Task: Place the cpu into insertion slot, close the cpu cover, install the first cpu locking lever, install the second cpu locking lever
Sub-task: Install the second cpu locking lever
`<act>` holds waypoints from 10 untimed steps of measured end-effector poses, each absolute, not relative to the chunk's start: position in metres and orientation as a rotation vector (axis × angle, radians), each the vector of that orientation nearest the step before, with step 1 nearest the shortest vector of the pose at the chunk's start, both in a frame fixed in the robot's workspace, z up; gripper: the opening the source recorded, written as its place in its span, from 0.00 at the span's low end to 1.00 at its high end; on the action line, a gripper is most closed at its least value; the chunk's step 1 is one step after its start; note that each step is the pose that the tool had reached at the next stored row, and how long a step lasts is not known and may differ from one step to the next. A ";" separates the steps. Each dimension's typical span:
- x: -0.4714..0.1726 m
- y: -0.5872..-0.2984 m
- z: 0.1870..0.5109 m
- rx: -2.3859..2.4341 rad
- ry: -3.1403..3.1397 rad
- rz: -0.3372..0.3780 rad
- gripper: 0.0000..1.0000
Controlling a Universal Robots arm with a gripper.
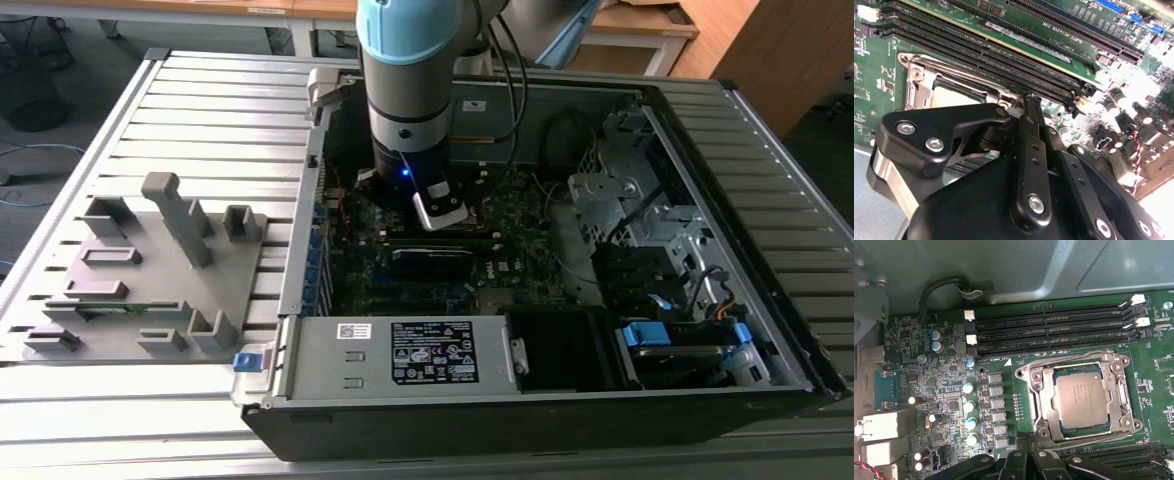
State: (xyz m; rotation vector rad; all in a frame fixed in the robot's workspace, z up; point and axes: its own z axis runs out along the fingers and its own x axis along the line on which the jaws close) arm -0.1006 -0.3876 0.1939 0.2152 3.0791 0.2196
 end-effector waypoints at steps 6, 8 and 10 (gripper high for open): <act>-0.101 -0.388 0.203 0.215 3.079 0.220 0.11; -0.101 -0.388 0.207 0.215 3.079 0.219 0.11; -0.101 -0.388 0.212 0.215 3.079 0.220 0.11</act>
